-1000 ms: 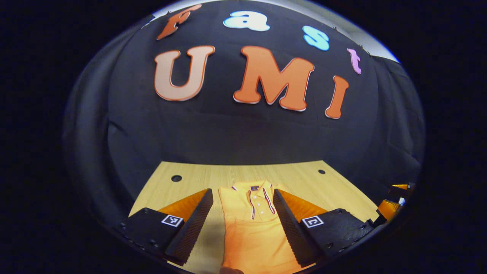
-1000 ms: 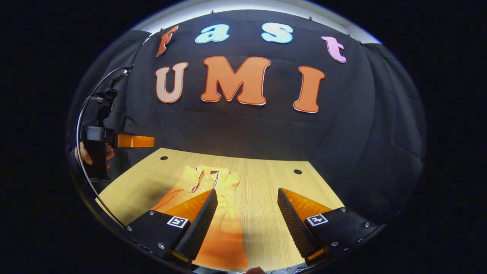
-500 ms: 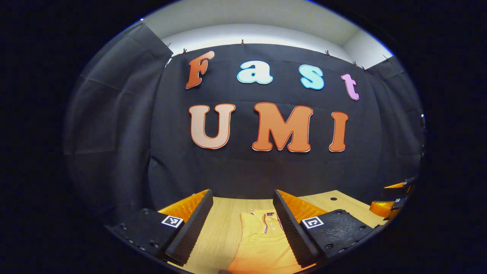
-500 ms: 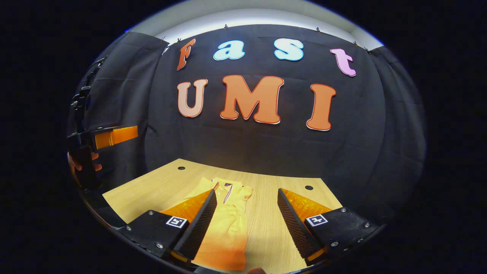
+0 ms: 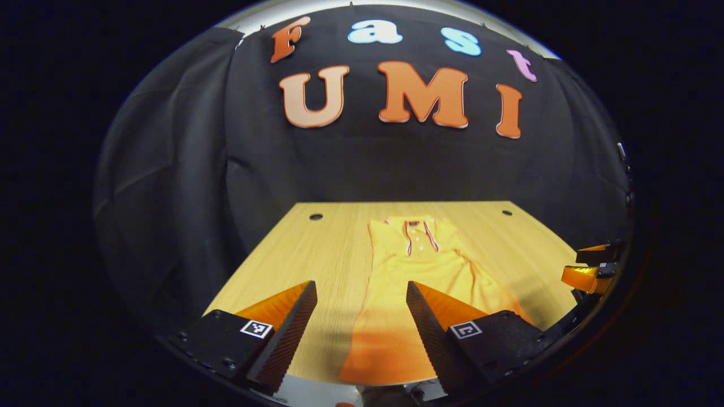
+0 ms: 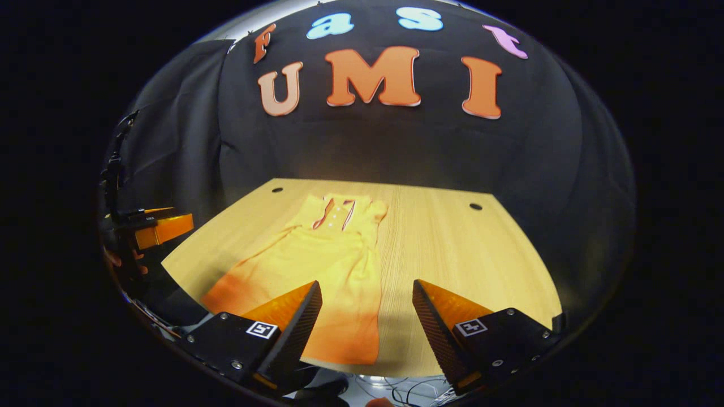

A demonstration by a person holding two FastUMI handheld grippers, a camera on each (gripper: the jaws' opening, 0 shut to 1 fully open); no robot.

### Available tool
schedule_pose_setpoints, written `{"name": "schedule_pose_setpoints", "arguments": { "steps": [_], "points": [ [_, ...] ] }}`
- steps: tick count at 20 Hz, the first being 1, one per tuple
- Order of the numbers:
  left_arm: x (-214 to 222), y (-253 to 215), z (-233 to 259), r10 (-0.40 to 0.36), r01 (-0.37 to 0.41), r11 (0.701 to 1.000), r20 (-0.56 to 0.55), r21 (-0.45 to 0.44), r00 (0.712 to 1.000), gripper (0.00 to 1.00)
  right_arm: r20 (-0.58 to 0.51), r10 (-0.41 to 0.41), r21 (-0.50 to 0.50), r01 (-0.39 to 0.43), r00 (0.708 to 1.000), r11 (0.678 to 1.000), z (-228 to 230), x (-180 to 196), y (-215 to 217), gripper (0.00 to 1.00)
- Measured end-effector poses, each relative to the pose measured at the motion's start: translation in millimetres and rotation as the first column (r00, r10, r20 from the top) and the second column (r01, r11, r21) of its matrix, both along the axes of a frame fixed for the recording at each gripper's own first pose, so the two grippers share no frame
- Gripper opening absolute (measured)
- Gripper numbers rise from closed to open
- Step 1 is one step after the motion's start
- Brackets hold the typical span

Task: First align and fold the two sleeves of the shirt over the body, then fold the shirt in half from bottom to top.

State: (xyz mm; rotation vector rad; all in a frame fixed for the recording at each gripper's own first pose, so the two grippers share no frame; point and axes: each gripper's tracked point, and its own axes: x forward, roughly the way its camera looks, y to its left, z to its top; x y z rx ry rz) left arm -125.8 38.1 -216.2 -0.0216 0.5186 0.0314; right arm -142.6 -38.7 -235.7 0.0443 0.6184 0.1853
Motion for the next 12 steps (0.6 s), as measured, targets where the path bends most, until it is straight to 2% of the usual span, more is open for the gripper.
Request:
{"name": "schedule_pose_setpoints", "arguments": {
  "steps": [6,9,12],
  "points": [
    [-19.7,2.3,-70.4,-0.027,0.028,1.0,-0.187,0.004,0.982,0.98,-0.16,0.008,-0.02,-0.011,0.987,1.0,-61.6,-17.1,3.0,0.98],
    [-33.1,2.7,-98.4,-0.037,0.035,0.999,-0.292,-0.01,0.956,0.98,-0.239,0.025,-0.012,-0.028,0.971,1.0,-88.0,-23.7,9.4,0.98],
    [-44.7,1.3,-122.5,-0.042,0.042,0.999,-0.396,-0.007,0.917,0.98,-0.302,0.035,-0.024,-0.044,0.953,0.999,-109.1,-29.0,13.3,0.98]
  ]
}}
